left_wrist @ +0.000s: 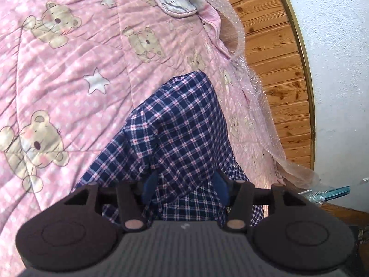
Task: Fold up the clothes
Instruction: 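Grasp the shirt hem with the left gripper while the right gripper folds the collar end toward it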
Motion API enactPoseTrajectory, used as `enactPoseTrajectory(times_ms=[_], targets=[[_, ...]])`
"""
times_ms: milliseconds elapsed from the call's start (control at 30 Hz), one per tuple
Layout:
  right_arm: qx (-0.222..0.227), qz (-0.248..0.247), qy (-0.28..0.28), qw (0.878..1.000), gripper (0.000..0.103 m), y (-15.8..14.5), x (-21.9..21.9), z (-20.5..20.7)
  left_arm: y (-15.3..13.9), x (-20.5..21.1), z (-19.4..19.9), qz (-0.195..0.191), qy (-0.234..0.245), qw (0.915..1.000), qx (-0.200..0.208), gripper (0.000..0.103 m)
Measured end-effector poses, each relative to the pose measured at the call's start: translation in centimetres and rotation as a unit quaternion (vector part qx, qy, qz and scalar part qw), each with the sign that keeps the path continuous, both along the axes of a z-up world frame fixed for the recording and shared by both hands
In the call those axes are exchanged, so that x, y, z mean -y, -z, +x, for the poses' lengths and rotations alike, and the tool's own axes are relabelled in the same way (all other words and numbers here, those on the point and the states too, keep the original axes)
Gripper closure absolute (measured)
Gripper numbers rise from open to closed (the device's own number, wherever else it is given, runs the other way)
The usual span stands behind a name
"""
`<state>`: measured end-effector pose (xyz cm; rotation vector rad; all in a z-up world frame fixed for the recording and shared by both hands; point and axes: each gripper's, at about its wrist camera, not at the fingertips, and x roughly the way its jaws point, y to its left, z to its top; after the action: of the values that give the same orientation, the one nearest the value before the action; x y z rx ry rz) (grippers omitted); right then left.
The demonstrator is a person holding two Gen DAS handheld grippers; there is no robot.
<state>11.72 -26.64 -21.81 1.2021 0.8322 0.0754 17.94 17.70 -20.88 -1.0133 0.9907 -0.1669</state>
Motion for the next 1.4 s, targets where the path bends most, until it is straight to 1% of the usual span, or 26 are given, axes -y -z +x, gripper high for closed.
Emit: enactPoseTrajectory(times_ms=[133, 200, 300, 400, 467, 500, 567, 633, 667, 700, 733, 767, 800, 833, 867, 933, 1100, 1167, 1200, 1267, 1333, 1400], targets=[[0.005, 0.002, 0.002, 1.0, 0.067, -0.3, 0.5, 0.8, 0.0, 0.1, -0.4, -0.001, -0.012, 0.9999, -0.008, 0.055], [0.005, 0.003, 0.0, 1.0, 0.067, -0.6, 0.3, 0.9, -0.1, 0.0, -1.4, -0.009, -0.018, 0.9997, -0.016, 0.055], [0.008, 0.011, -0.004, 1.0, 0.067, -0.9, 0.1, 0.4, 0.1, -0.4, -2.8, -0.019, -0.029, 0.9991, -0.025, 0.051], [0.011, 0.001, -0.014, 1.0, 0.067, -1.1, -0.3, 0.1, 0.8, -1.4, -3.2, -0.027, -0.062, 0.9973, -0.03, 0.051], [0.01, -0.012, -0.011, 1.0, 0.067, -1.2, -0.4, 0.1, 1.0, -2.1, -2.8, -0.036, -0.089, 0.9951, -0.024, 0.051], [0.009, -0.015, -0.007, 1.0, 0.067, -1.2, -0.4, 0.2, 1.1, -2.2, -2.5, -0.038, -0.093, 0.9947, -0.021, 0.05], [0.006, -0.015, -0.009, 1.0, 0.067, -1.1, -0.5, 0.6, 1.2, -1.8, -1.7, -0.039, -0.082, 0.9957, -0.019, 0.05], [0.003, -0.018, -0.023, 1.0, 0.074, -0.9, -0.9, 0.9, 1.1, -1.3, -1.0, -0.039, -0.067, 0.9969, -0.016, 0.05], [0.003, -0.02, -0.026, 0.999, 0.082, -0.9, -1.0, 1.0, 1.0, -1.0, -1.0, -0.035, -0.061, 0.9974, -0.014, 0.05], [0.003, -0.021, -0.03, 0.999, 0.083, -0.9, -1.2, 1.0, 1.0, -0.9, -1.0, -0.034, -0.056, 0.9978, -0.012, 0.051], [0.002, -0.023, -0.033, 0.999, 0.083, -0.9, -1.3, 1.1, 1.0, -0.8, -1.0, -0.037, -0.051, 0.998, -0.009, 0.056], [0.002, -0.024, -0.037, 0.999, 0.087, -0.9, -1.4, 1.2, 1.0, -0.7, -0.9, -0.037, -0.046, 0.9982, -0.009, 0.064], [0.002, -0.026, -0.04, 0.999, 0.09, -0.9, -1.5, 1.3, 1.1, -0.6, -0.7, -0.037, -0.04, 0.9985, -0.007, 0.086], [0.003, -0.033, -0.049, 0.998, 0.098, -0.9, -1.8, 1.4, 1.1, -0.6, -0.6, -0.036, -0.032, 0.9988, -0.004, 0.098], [0.005, -0.044, -0.054, 0.998, 0.1, -1.1, -2.1, 1.5, 1.0, -0.5, -0.5, -0.034, -0.025, 0.9991, 0.0, 0.099], [0.014, -0.061, -0.051, 0.997, 0.102, -1.9, -2.2, 1.3, 0.1, -0.7, -0.5, -0.041, -0.016, 0.999, 0.008, 0.1], [0.046, -0.065, -0.047, 0.996, 0.103, -5.8, -1.5, -0.1, -3.7, -1.8, -1.4, -0.087, 0.017, 0.9958, 0.024, 0.1], [0.05, -0.065, -0.052, 0.995, 0.103, -7.3, -1.1, -1.0, -4.4, -2.5, -2.0, -0.076, 0.029, 0.9965, 0.018, 0.1], [0.049, -0.065, -0.057, 0.995, 0.103, -7.7, -1.0, -1.5, -4.3, -2.9, -2.3, -0.07, 0.034, 0.9969, 0.011, 0.1], [0.037, -0.071, -0.073, 0.994, 0.103, -7.6, -0.9, -2.3, -2.7, -3.6, -3.1, -0.051, 0.043, 0.9976, -0.017, 0.1], [0.016, -0.083, -0.087, 0.993, 0.103, -6.4, -1.2, -3.1, -0.6, -3.7, -3.6, -0.028, 0.039, 0.9978, -0.045, 0.1], [-0.011, -0.099, -0.095, 0.991, 0.103, -4.7, -1.7, -3.6, 0.9, -3.6, -3.8, 0.002, 0.033, 0.9978, -0.058, 0.101]])
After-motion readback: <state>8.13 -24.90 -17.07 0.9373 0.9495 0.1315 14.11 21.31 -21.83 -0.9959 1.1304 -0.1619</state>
